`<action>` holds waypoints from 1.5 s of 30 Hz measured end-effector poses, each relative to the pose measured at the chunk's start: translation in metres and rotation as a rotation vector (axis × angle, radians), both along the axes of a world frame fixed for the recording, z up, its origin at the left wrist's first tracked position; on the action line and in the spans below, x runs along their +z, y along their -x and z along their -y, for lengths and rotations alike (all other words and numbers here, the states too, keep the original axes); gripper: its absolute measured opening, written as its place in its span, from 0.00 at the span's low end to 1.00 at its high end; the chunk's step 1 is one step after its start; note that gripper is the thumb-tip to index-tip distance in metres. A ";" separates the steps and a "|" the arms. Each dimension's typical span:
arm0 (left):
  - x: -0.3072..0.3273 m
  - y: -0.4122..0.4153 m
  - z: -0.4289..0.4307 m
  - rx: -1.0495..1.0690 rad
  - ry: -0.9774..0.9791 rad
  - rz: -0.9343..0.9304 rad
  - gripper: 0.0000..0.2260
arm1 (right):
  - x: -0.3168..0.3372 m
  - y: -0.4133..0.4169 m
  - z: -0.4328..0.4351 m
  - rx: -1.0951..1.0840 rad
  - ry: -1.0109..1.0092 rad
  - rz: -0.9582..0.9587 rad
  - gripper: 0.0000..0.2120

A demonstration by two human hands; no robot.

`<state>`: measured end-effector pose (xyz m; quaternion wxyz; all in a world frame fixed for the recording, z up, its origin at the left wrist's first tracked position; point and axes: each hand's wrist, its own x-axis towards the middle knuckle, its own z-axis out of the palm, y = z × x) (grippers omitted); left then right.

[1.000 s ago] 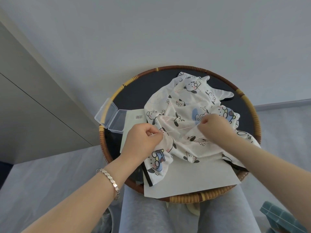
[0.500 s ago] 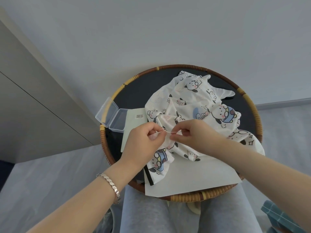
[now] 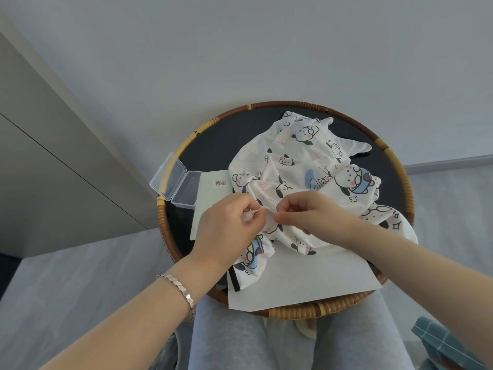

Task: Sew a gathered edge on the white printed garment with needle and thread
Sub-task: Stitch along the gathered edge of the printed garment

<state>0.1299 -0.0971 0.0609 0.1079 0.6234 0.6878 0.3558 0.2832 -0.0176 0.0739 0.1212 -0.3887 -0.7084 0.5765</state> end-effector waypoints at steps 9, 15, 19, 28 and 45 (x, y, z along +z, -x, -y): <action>0.001 0.014 -0.013 0.236 0.057 0.061 0.08 | -0.005 -0.019 0.009 0.100 0.174 0.047 0.13; 0.000 0.016 -0.008 0.228 0.048 0.076 0.07 | -0.001 -0.032 -0.001 0.240 0.125 0.358 0.11; 0.001 0.013 -0.006 0.188 0.077 0.154 0.07 | -0.001 -0.015 -0.005 -0.140 -0.111 0.142 0.06; 0.001 0.005 0.000 0.089 0.043 0.184 0.05 | -0.005 0.021 0.012 -0.158 -0.151 -0.001 0.05; -0.011 0.016 0.000 0.203 0.016 0.055 0.07 | -0.015 -0.018 0.010 0.156 -0.181 0.209 0.10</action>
